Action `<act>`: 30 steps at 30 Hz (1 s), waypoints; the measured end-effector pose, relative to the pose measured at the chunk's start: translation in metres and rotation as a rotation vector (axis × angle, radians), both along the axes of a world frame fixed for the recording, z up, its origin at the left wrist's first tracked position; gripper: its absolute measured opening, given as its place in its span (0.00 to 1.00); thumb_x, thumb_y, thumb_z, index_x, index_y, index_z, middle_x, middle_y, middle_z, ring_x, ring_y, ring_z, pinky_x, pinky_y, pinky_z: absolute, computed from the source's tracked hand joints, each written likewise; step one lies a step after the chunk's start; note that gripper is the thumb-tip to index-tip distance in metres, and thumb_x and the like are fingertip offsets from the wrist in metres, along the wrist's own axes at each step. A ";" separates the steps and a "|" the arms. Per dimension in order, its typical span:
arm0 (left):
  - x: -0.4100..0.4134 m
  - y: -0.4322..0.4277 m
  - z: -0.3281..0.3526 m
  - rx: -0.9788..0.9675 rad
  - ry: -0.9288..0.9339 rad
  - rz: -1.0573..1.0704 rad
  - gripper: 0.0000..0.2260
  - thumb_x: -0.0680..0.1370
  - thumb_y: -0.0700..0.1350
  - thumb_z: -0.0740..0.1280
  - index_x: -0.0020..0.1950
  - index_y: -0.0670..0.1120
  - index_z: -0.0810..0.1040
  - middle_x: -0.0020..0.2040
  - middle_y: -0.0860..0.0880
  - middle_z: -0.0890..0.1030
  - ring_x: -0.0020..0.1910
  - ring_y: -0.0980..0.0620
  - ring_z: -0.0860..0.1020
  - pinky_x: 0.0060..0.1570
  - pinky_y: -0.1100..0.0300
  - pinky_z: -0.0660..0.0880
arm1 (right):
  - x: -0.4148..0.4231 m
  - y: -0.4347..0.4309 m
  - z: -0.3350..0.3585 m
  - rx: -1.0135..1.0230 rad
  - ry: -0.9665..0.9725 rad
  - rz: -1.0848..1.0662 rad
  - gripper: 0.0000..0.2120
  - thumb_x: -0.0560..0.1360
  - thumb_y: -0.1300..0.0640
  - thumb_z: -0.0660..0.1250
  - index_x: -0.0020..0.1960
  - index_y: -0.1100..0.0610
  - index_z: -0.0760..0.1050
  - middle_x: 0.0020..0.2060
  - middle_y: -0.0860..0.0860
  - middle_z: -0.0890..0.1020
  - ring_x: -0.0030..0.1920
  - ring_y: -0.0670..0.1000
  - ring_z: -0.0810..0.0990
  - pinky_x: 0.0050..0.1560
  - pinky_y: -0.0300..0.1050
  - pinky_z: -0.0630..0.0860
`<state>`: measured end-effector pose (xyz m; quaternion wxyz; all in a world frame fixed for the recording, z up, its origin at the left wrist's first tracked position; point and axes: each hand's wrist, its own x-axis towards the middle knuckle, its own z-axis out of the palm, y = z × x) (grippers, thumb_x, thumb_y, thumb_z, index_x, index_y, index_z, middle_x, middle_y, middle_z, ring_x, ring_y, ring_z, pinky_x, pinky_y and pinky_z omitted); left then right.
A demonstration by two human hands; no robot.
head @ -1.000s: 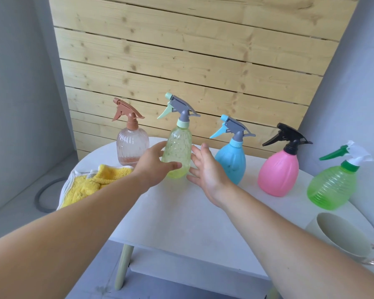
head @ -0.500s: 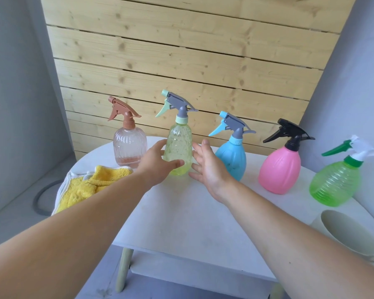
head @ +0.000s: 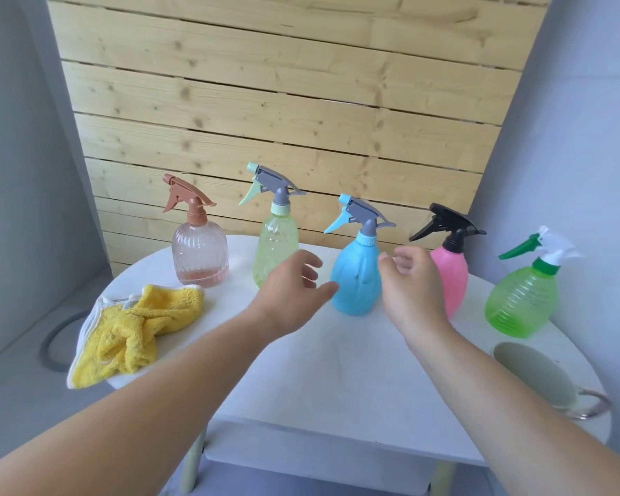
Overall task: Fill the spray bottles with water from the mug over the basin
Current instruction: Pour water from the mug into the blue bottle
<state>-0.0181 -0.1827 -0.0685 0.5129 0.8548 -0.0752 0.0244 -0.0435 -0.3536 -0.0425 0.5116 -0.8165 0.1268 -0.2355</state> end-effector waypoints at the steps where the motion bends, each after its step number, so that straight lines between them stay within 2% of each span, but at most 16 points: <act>1: 0.003 -0.009 -0.001 0.031 0.018 -0.040 0.23 0.76 0.51 0.74 0.68 0.51 0.72 0.62 0.48 0.78 0.59 0.52 0.78 0.54 0.57 0.78 | 0.003 -0.001 0.002 0.005 0.046 0.012 0.19 0.78 0.48 0.64 0.67 0.53 0.71 0.61 0.47 0.75 0.58 0.47 0.74 0.54 0.45 0.71; 3: 0.008 -0.024 -0.004 0.107 0.033 -0.094 0.34 0.77 0.51 0.73 0.79 0.51 0.61 0.72 0.46 0.70 0.69 0.49 0.73 0.60 0.55 0.75 | 0.008 0.000 0.005 0.020 0.122 0.072 0.23 0.78 0.46 0.64 0.71 0.52 0.67 0.57 0.45 0.72 0.53 0.46 0.72 0.52 0.43 0.68; 5: 0.013 -0.034 -0.005 0.154 0.047 -0.127 0.39 0.78 0.49 0.73 0.82 0.51 0.53 0.76 0.45 0.66 0.74 0.46 0.68 0.63 0.54 0.72 | 0.014 0.002 0.006 0.042 0.149 0.128 0.25 0.78 0.46 0.65 0.73 0.51 0.65 0.54 0.43 0.70 0.50 0.45 0.71 0.50 0.42 0.66; 6: 0.016 -0.038 -0.005 0.164 0.048 -0.137 0.40 0.77 0.48 0.73 0.82 0.51 0.52 0.77 0.45 0.66 0.74 0.46 0.67 0.65 0.54 0.71 | 0.017 0.004 0.007 0.057 0.150 0.143 0.26 0.77 0.46 0.66 0.72 0.50 0.65 0.53 0.43 0.70 0.49 0.45 0.71 0.49 0.41 0.66; 8: 0.020 -0.042 -0.009 0.159 0.031 -0.136 0.41 0.76 0.47 0.74 0.82 0.51 0.53 0.75 0.45 0.69 0.73 0.46 0.68 0.68 0.52 0.71 | 0.021 0.007 0.007 0.091 0.132 0.156 0.23 0.76 0.46 0.68 0.69 0.50 0.69 0.50 0.41 0.74 0.48 0.44 0.75 0.45 0.40 0.68; 11: 0.017 -0.042 -0.012 0.128 -0.018 -0.096 0.39 0.76 0.46 0.74 0.81 0.53 0.58 0.70 0.45 0.72 0.69 0.46 0.72 0.65 0.52 0.74 | 0.021 0.010 0.006 0.092 0.084 0.133 0.13 0.75 0.48 0.70 0.58 0.46 0.72 0.44 0.37 0.76 0.48 0.45 0.79 0.44 0.42 0.72; 16: -0.014 -0.033 -0.009 0.025 -0.129 -0.065 0.39 0.74 0.45 0.77 0.79 0.58 0.60 0.66 0.50 0.67 0.61 0.53 0.73 0.57 0.65 0.67 | -0.001 0.011 0.010 0.167 0.013 0.151 0.11 0.75 0.49 0.70 0.56 0.46 0.74 0.48 0.42 0.81 0.47 0.43 0.81 0.42 0.42 0.75; 18: -0.033 -0.030 -0.008 -0.016 -0.157 -0.075 0.42 0.71 0.47 0.80 0.78 0.61 0.60 0.64 0.51 0.65 0.57 0.57 0.73 0.58 0.67 0.66 | -0.018 0.013 0.014 0.222 -0.012 0.161 0.09 0.74 0.48 0.71 0.53 0.46 0.75 0.47 0.45 0.83 0.46 0.45 0.83 0.39 0.41 0.75; 20: -0.053 -0.028 -0.006 -0.023 -0.187 -0.087 0.47 0.67 0.50 0.83 0.78 0.62 0.59 0.64 0.51 0.63 0.61 0.57 0.72 0.62 0.65 0.67 | -0.038 0.016 0.019 0.274 -0.031 0.176 0.07 0.74 0.49 0.71 0.50 0.46 0.74 0.46 0.46 0.84 0.45 0.45 0.83 0.39 0.41 0.75; 22: -0.069 -0.025 -0.004 0.012 -0.193 -0.066 0.49 0.64 0.54 0.84 0.78 0.62 0.58 0.63 0.51 0.62 0.66 0.53 0.69 0.67 0.59 0.69 | -0.058 0.018 0.020 0.330 -0.028 0.189 0.08 0.74 0.50 0.72 0.49 0.47 0.74 0.47 0.47 0.84 0.46 0.44 0.83 0.41 0.40 0.75; 24: -0.089 -0.022 0.000 0.056 -0.204 -0.042 0.49 0.64 0.54 0.83 0.78 0.62 0.59 0.62 0.51 0.62 0.67 0.50 0.68 0.69 0.55 0.70 | -0.079 0.019 0.022 0.384 -0.022 0.208 0.12 0.73 0.49 0.73 0.53 0.50 0.75 0.48 0.48 0.83 0.47 0.44 0.82 0.42 0.39 0.75; 27: -0.124 -0.017 0.008 0.168 -0.220 -0.048 0.48 0.67 0.53 0.81 0.80 0.61 0.56 0.62 0.52 0.63 0.68 0.49 0.65 0.67 0.57 0.68 | -0.106 0.015 0.024 0.436 -0.048 0.220 0.24 0.68 0.47 0.77 0.60 0.52 0.74 0.50 0.48 0.84 0.50 0.45 0.83 0.49 0.41 0.77; 30: -0.160 -0.011 0.014 0.272 -0.215 -0.064 0.47 0.68 0.54 0.78 0.80 0.60 0.54 0.64 0.53 0.63 0.68 0.49 0.65 0.64 0.58 0.68 | -0.128 0.007 0.026 0.412 -0.022 0.226 0.20 0.65 0.48 0.78 0.54 0.52 0.78 0.46 0.48 0.85 0.49 0.47 0.84 0.54 0.49 0.80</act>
